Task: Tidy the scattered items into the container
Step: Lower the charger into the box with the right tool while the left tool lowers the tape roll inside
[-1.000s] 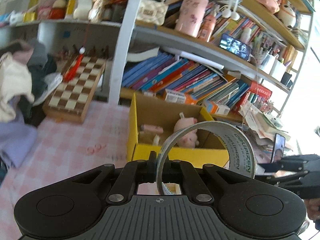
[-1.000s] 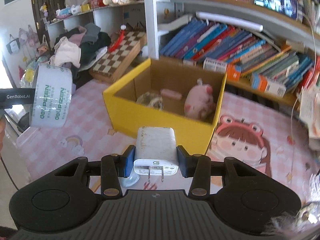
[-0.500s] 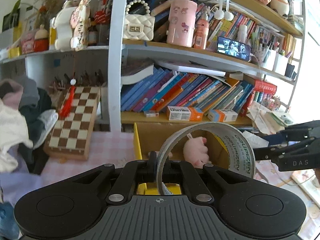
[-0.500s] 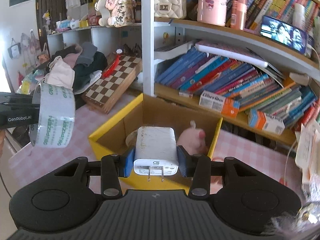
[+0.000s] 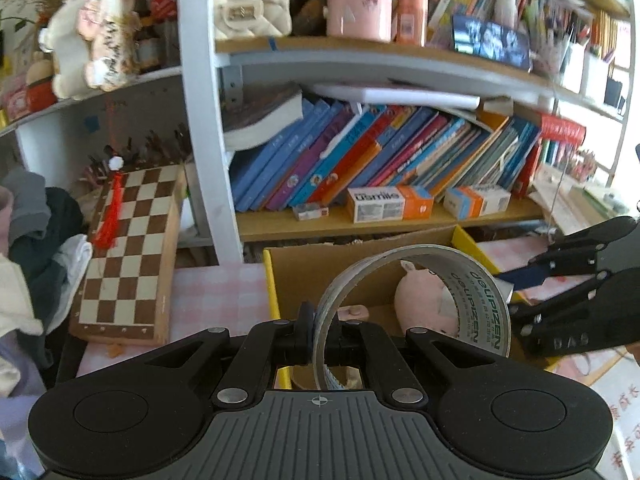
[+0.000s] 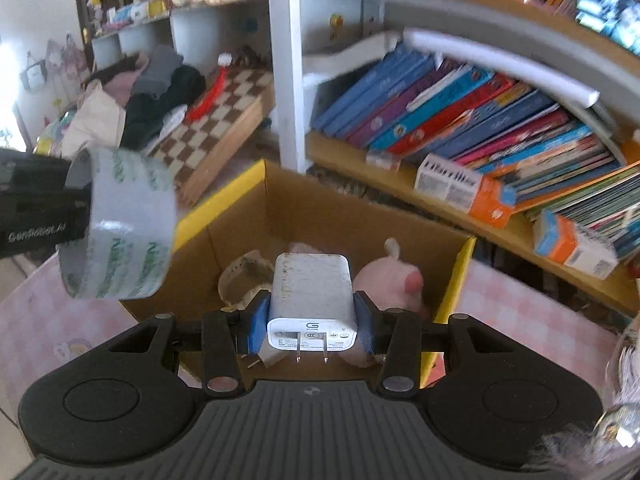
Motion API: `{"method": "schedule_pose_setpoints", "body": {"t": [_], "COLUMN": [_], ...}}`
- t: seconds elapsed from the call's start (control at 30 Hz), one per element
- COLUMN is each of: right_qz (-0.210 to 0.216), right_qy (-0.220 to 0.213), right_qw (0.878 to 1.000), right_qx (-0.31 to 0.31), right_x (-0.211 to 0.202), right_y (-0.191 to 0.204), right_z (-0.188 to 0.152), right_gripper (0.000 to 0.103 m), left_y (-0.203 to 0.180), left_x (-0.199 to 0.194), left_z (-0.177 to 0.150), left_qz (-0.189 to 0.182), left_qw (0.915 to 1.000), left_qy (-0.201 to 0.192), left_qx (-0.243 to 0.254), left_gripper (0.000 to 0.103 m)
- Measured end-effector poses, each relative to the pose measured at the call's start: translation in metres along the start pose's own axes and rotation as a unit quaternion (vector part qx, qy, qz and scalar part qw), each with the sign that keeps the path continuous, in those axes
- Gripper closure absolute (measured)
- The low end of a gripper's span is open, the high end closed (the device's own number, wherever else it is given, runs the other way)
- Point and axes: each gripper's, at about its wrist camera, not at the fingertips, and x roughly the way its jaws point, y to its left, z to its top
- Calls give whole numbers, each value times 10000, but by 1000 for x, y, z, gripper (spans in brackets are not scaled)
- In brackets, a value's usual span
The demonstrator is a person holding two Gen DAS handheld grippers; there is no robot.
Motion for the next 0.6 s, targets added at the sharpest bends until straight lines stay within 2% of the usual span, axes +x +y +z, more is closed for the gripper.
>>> {"method": "schedule_pose_setpoints", "body": {"t": [0.33,0.6], "right_qz": [661,865], "right_qy": [777,1228], "right_qw": [9943,9886], "right_qx": [307,126], "right_x": [51,81], "right_y": [-17,-15], "right_z": [-6,-9], "right_gripper": [61,61], "left_y": [-18,-33], "left_x": [70,132], "left_z": [24,31], "left_qz": [142,336], "left_qw": [9954,9776], "left_qy": [572,1404], "left_qx": [753,1533], "left_gripper": [99,98]}}
